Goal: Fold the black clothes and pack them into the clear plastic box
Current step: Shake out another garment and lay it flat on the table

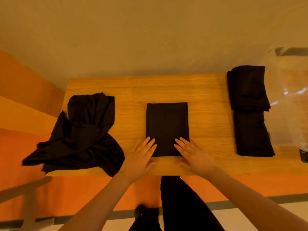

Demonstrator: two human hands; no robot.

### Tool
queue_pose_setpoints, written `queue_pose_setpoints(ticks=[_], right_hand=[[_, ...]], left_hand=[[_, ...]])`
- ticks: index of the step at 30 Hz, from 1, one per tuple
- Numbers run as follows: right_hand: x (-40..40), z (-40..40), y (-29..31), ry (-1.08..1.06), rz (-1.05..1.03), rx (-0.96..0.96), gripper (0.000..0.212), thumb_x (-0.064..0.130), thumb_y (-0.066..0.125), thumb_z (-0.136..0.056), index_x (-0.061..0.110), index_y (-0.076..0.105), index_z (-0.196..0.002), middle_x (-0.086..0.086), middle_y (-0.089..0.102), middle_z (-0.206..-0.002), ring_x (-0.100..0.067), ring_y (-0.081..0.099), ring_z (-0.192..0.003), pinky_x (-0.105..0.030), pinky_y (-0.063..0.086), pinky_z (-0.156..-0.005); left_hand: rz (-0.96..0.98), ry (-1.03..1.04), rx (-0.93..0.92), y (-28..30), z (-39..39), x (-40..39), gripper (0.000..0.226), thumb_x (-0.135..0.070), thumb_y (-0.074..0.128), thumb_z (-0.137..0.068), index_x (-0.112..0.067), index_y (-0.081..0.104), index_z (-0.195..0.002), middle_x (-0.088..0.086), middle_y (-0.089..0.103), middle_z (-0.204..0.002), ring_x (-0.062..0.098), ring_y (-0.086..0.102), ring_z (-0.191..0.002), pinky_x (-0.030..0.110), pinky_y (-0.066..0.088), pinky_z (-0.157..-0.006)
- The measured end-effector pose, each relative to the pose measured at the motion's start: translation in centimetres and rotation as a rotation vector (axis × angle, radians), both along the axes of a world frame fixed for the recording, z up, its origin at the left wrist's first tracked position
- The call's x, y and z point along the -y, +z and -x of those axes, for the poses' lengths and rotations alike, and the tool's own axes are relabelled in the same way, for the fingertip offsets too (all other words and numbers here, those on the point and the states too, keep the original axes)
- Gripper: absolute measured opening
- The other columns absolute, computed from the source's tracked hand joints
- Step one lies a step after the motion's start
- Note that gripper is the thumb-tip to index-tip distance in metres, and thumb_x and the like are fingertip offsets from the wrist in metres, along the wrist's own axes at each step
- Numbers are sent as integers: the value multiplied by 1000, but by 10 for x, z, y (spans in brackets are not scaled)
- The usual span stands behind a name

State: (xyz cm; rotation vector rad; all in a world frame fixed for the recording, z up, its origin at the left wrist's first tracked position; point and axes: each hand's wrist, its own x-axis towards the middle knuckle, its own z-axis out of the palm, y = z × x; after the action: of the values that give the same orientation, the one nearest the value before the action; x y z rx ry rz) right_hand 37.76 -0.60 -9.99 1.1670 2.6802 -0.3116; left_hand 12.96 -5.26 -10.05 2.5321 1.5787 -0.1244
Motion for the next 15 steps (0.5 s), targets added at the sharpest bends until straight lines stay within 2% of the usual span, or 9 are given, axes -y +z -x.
queue_pose_setpoints(ticks=[2,4,6,7,9,11,13,15], right_hand=[[11,-6,-2,-66,46,3,57,50,29,-87,18,55,-126,-2,54,-134,-15,44,-128,-34,9,-111],[14,-6,-3,-113,25,-38,49,40,31,-89,17,60,-121,-3,57,-130,-17,50,-124,-32,10,-111],[14,-4,-8,-94,-100,-99,36,28,45,-87,16,63,-117,-3,61,-126,-18,55,-119,-34,18,-112],[14,-3,-10,-72,-141,-130,33,21,59,-83,16,64,-115,-4,62,-125,-18,56,-118,-34,26,-111],[15,-1,-10,-93,-138,-182,45,10,79,-66,15,68,-109,-4,64,-121,-18,59,-114,-38,39,-101],[13,-2,-7,-146,-125,-235,43,4,82,-61,14,71,-101,-4,68,-113,-17,63,-107,-42,41,-97],[13,-1,3,-209,-87,-320,30,2,74,-72,12,70,-100,-4,70,-105,-17,65,-102,-40,35,-101],[11,2,21,-402,88,-496,22,8,57,-89,9,66,-110,-2,66,-108,-11,58,-108,-25,31,-105]], left_hand=[[2,13,17,0,8,3,52,-43,36,-85,-17,59,-123,1,56,-132,16,45,-127,31,39,-103],[-49,-10,65,1,9,-1,36,-34,56,-84,-18,66,-114,-1,62,-124,15,57,-116,29,51,-89],[-34,5,101,6,8,-5,40,-28,79,-70,-17,70,-107,-1,66,-117,16,63,-108,29,54,-81],[-19,19,124,7,7,-7,40,-26,81,-69,-16,70,-106,0,67,-115,16,63,-107,30,54,-81],[10,52,195,9,7,-8,30,-23,64,-82,-14,68,-110,2,65,-119,18,60,-112,34,53,-87],[115,154,302,11,4,-6,34,-24,46,-91,-12,63,-117,1,59,-127,17,49,-125,36,43,-102],[162,251,440,16,0,-4,34,-23,44,-93,-11,60,-121,0,56,-130,13,40,-131,30,30,-110],[220,380,603,28,-6,-4,29,-19,45,-96,-11,58,-121,-4,53,-127,7,41,-125,22,29,-104]])
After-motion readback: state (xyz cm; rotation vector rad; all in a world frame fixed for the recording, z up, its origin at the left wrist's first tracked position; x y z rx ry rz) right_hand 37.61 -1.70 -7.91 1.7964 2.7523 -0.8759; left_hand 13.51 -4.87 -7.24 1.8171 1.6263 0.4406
